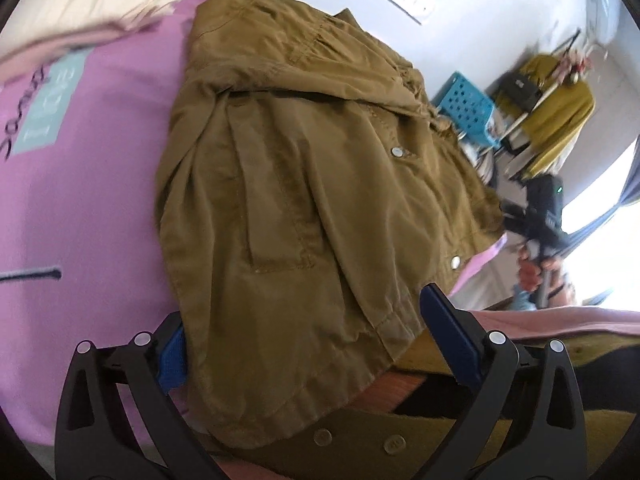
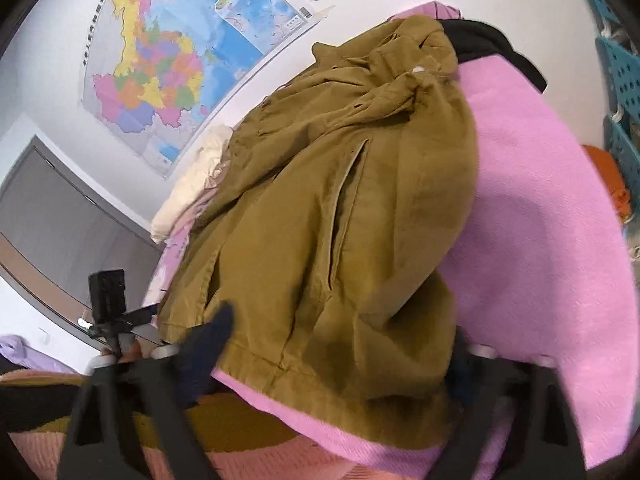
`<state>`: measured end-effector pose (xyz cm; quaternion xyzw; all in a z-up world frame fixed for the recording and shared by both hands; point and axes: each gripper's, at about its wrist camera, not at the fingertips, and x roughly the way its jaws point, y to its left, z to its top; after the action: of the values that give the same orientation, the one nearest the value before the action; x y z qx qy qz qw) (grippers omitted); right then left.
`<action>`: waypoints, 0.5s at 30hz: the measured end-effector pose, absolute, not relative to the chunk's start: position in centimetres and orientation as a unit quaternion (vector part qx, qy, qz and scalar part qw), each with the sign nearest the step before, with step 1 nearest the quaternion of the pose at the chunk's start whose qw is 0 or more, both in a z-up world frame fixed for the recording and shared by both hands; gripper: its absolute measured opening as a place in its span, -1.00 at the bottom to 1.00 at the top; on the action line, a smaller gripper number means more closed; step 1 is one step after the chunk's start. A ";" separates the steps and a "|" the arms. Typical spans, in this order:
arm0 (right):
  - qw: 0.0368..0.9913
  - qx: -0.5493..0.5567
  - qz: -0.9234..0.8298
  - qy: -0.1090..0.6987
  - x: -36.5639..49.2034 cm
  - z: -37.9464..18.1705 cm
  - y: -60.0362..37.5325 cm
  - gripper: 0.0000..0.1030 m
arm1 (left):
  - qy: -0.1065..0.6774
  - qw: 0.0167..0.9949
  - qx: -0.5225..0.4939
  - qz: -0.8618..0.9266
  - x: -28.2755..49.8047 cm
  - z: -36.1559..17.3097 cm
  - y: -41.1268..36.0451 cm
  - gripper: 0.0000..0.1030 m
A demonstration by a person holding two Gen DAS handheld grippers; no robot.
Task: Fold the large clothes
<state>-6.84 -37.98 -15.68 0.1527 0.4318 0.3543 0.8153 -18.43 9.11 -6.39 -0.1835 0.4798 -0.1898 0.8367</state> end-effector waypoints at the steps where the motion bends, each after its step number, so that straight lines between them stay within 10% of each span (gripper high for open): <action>1: 0.807 0.162 0.352 0.446 -6.4 -16.3 -38.0 -0.66 | 0.479 0.838 -0.182 -0.187 -18.4 -6.3 9.1 0.89; 3: 0.798 0.181 0.356 0.451 -6.2 -17.0 -38.2 -0.66 | 0.478 0.842 -0.182 -0.170 -18.6 -6.1 9.2 0.50; 4: 0.800 0.182 0.358 0.446 -6.4 -16.9 -38.2 -0.69 | 0.484 0.841 -0.182 -0.158 -18.5 -6.2 9.3 -0.24; 7: 0.794 0.213 0.389 0.415 -7.5 -15.4 -39.1 -0.74 | 0.476 0.843 -0.204 -0.142 -18.5 -5.5 10.6 -0.61; 12: 0.796 0.226 0.452 0.333 -11.3 -10.8 -40.5 -0.76 | 0.445 0.846 -0.248 -0.159 -19.1 -3.7 12.7 -0.54; 15: 0.802 0.206 0.448 0.338 -12.0 -10.8 -40.7 -0.76 | 0.468 0.822 -0.269 -0.181 -18.9 -5.0 13.2 0.41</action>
<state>-12.04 -40.71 -10.81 0.2065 0.3379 0.4480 0.8015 -18.92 13.24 -5.03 -0.2692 0.4680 -0.1812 0.8220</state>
